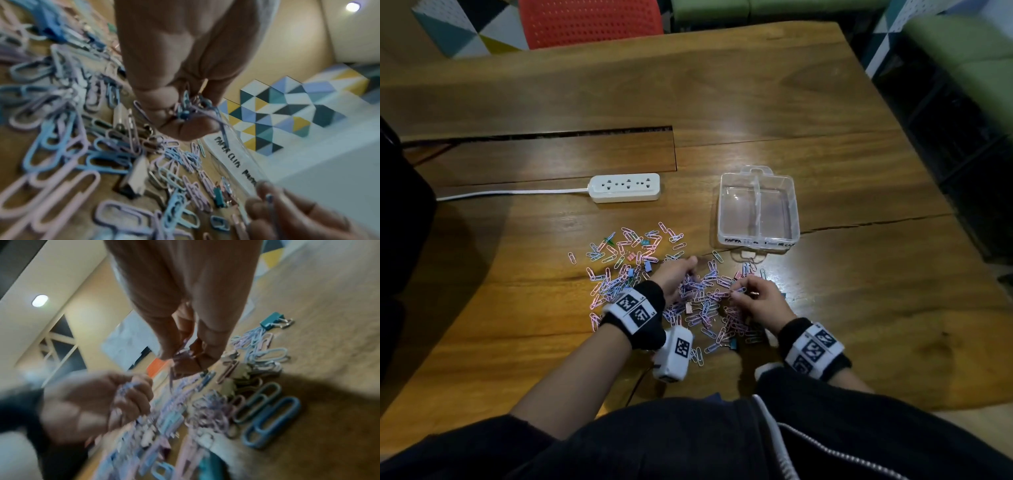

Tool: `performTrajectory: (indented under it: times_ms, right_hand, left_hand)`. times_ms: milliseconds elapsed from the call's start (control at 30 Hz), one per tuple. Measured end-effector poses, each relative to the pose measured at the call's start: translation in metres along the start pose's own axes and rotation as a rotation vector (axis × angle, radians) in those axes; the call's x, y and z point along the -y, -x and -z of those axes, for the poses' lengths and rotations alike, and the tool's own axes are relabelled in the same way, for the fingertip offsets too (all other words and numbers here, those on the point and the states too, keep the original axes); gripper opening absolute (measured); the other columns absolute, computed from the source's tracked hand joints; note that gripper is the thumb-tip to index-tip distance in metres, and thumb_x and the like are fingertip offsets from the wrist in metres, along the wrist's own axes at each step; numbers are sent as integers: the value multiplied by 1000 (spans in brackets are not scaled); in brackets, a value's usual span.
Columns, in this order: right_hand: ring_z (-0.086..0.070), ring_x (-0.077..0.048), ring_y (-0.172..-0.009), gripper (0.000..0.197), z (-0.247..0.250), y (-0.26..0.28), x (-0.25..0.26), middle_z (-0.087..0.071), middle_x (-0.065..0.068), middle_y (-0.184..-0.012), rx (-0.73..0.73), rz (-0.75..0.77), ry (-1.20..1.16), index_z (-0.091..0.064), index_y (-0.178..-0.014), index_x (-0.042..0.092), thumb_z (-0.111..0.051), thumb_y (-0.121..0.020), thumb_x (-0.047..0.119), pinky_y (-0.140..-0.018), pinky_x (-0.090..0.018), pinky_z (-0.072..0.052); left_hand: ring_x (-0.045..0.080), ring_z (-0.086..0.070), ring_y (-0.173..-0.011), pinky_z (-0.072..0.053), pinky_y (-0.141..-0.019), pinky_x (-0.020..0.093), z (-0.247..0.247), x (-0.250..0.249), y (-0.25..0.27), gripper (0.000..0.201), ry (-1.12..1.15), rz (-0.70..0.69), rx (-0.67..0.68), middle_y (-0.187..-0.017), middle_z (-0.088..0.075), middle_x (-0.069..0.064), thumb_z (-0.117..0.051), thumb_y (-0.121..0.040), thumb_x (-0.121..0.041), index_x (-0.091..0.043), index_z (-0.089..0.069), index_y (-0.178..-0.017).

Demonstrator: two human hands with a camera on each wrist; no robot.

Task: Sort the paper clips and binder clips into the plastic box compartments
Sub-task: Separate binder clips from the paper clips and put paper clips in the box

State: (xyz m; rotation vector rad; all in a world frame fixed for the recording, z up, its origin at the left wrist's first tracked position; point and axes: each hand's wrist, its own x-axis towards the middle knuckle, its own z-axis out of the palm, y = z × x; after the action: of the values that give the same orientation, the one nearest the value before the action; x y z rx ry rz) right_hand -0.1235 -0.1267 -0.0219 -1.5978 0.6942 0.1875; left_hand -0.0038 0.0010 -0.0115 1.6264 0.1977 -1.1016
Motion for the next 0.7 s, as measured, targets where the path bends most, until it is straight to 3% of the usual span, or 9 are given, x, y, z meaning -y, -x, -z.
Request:
performTrajectory:
  times_ms: [33, 100, 133, 267, 333, 433, 533, 633, 700]
  right_hand:
    - [-55, -8, -56, 15, 4, 0, 2, -58, -2, -74, 14, -40, -109, -55, -78, 16, -53, -86, 4, -47, -16, -44]
    - [-52, -9, -54, 15, 10, 0, 4, -55, -4, -71, 69, -121, -344, -55, -84, 12, -47, -88, 0, -52, -19, -42]
    - [-50, -10, -56, 17, 13, -1, 4, -53, -5, -71, 93, -160, -441, -55, -89, 10, -43, -90, -1, -53, -19, -40]
    - [-47, -9, -57, 24, 18, -5, 2, -48, -3, -75, 132, -304, -704, -55, -105, 6, -37, -90, 4, -49, -18, -41]
    - [-44, -8, -52, 20, 19, -6, 3, -46, -2, -72, 152, -336, -757, -57, -97, 8, -39, -88, 11, -46, -18, -40]
    - [-40, -10, -55, 26, 15, -7, 6, -47, -1, -68, 143, -316, -619, -56, -76, 10, -38, -91, 22, -53, -22, -35]
    - [-43, -11, -54, 27, 9, -7, 8, -49, 0, -66, 120, -256, -427, -52, -74, 12, -41, -93, 25, -52, -21, -37]
    - [-46, -11, -59, 22, 2, -8, 5, -50, -2, -72, 44, -93, 58, -50, -75, 15, -39, -94, 11, -50, -17, -38]
    - [-52, -19, -77, 21, -4, -9, -1, -55, -9, -91, 3, 54, 387, -51, -83, 13, -35, -93, 4, -61, -23, -41]
  left_hand:
    - [13, -45, -75, -40, -71, 28, -1, 0, -1, 23, -85, -24, -7, -72, -47, 2, -36, -97, -18, -5, -55, -89]
    - [11, -42, -63, -36, -60, 25, -3, 0, -3, 30, -272, -81, -37, -73, -46, 1, -32, -98, -16, 1, -53, -110]
    - [11, -39, -60, -35, -58, 26, -5, 1, -3, 31, -409, -121, -67, -78, -47, 3, -31, -98, -19, 1, -51, -111]
    - [19, -55, -81, -44, -70, 29, -17, 8, 3, 51, -1099, -269, -145, -103, -60, 9, -40, -91, -51, -8, -44, -119]
    - [23, -60, -93, -47, -72, 31, -22, 13, 1, 69, -1311, -278, -139, -111, -59, 8, -54, -78, -61, -11, -39, -124]
    - [28, -59, -101, -47, -76, 35, -25, 21, -2, 66, -1414, -289, -154, -115, -57, 12, -60, -78, -54, -10, -36, -122]
    - [29, -60, -102, -47, -80, 37, -30, 28, -4, 46, -1415, -316, -152, -114, -59, 13, -47, -90, -44, -7, -41, -118]
    - [29, -60, -103, -48, -82, 39, -30, 31, -1, 39, -1484, -356, -136, -115, -60, 13, -36, -97, -36, -5, -44, -118]
    - [29, -59, -102, -46, -83, 38, -24, 29, 3, 36, -1394, -362, -103, -114, -60, 13, -33, -98, -33, -5, -47, -115]
